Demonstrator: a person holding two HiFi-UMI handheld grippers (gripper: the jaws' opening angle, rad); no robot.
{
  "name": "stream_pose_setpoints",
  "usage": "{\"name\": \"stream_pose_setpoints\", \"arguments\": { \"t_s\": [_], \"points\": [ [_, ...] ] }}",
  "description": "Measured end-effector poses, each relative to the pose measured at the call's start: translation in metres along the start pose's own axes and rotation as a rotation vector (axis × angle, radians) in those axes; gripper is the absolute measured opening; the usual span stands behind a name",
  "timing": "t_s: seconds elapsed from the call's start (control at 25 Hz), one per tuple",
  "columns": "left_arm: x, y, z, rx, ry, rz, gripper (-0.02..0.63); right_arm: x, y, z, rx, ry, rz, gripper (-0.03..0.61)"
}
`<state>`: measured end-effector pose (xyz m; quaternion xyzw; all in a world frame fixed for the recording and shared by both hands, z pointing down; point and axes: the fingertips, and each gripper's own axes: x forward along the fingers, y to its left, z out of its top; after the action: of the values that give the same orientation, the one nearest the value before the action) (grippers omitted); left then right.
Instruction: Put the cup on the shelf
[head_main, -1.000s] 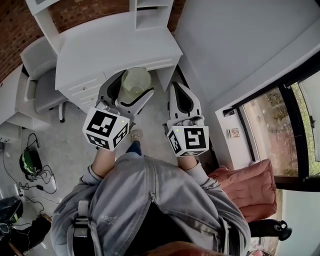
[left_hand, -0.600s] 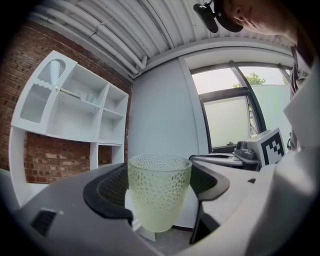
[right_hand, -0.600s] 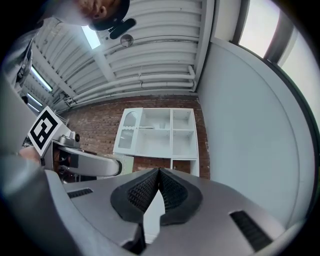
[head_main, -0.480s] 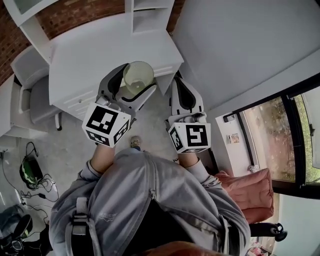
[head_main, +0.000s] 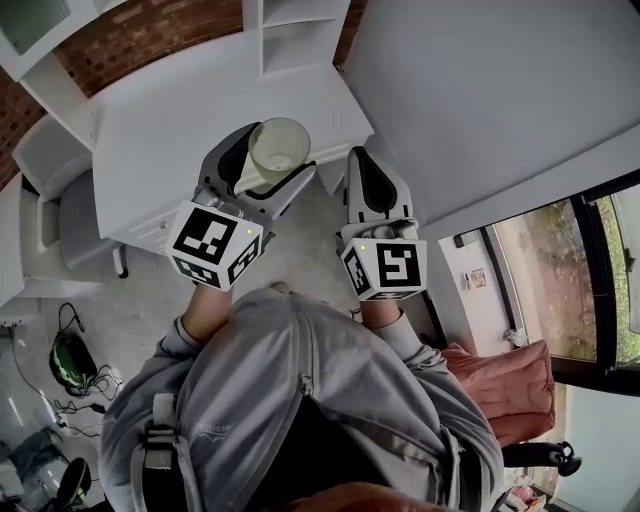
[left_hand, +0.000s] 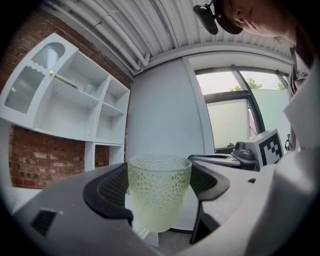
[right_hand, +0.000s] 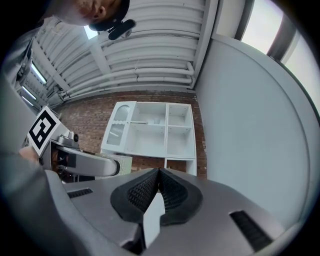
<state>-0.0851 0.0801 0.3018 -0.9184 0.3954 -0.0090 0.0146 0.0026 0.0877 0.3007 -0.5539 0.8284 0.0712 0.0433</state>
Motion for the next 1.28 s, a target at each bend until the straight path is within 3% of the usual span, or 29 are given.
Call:
{"name": "stream_pose_setpoints", "arguments": {
  "t_s": [0.28,0.72,1.28],
  "points": [
    [0.012,0.012,-0.005,-0.022,0.002,-0.016,0.376,0.014,-0.007,-0.006,0.002,0.013,-0.019,0.026],
    [0.041,0.032,-0.012,-0.051,0.003,0.011,0.376,0.049,-0.022,-0.017,0.017,0.015,0.029,0.026],
    [0.129,0.075,-0.013,-0.053,0.001,0.141,0.376,0.140,-0.091,-0.038,0.047,0.000,0.163,0.026]
  ]
}}
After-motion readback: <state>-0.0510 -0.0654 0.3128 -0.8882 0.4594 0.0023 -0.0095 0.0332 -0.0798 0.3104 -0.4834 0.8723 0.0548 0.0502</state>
